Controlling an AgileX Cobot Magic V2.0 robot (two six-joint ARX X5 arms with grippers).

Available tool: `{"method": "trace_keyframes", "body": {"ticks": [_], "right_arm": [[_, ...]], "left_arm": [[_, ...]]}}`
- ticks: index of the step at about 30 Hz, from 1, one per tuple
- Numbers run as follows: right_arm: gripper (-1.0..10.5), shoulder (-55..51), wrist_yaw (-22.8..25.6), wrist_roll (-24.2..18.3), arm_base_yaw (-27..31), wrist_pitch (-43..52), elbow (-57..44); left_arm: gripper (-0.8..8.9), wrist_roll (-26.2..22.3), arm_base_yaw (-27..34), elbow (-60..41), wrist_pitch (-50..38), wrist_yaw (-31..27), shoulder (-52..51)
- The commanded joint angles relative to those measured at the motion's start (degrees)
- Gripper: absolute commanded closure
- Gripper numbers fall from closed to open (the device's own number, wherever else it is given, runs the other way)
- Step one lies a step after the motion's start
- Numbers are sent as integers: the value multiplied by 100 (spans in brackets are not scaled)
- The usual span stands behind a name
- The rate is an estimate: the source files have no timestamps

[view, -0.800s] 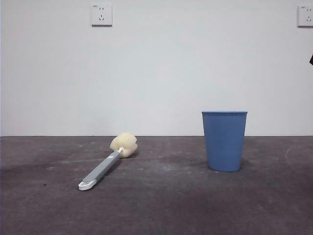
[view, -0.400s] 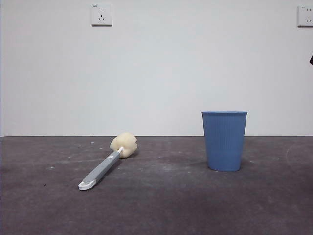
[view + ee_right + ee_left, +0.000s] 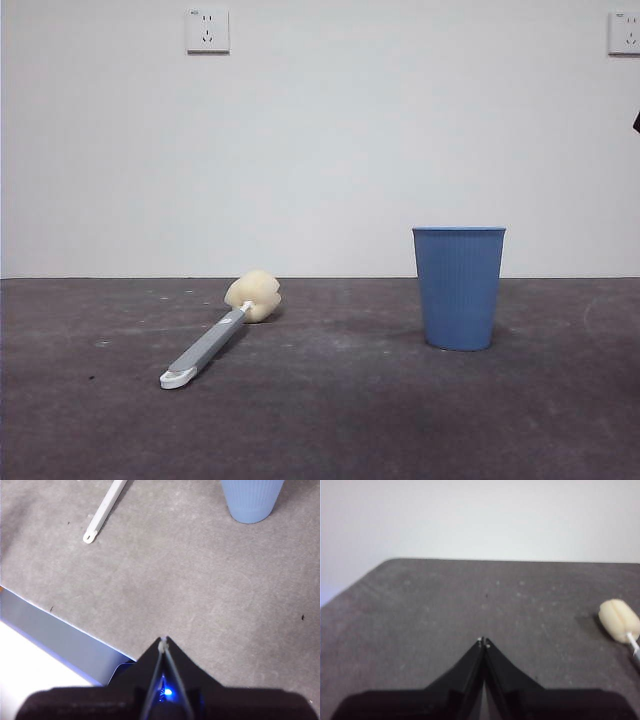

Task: Pick up the cup brush,pick up the cup,insert the brush into the cup,clean the cup,put the cup brush back,put the cup back to the fixed position on the table

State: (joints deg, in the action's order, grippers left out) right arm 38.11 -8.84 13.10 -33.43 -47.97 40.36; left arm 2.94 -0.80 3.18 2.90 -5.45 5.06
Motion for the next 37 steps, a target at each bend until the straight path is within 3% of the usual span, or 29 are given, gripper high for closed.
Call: {"method": "trace_keyframes", "body": {"ticks": [1, 10, 35, 37], "right_arm": [[946, 0, 17, 35, -7, 31, 20], [946, 2, 20, 35, -7, 31, 20], [946, 0, 17, 35, -7, 31, 20], [946, -42, 66, -273, -2, 68, 20]], "left_arm": [[817, 162, 22, -199, -55, -9, -160], [817, 160, 74, -295, 732, -7, -496], [817, 157, 90, -293, 743, 120, -494], [817, 160, 90, -293, 743, 120, -494]]}}
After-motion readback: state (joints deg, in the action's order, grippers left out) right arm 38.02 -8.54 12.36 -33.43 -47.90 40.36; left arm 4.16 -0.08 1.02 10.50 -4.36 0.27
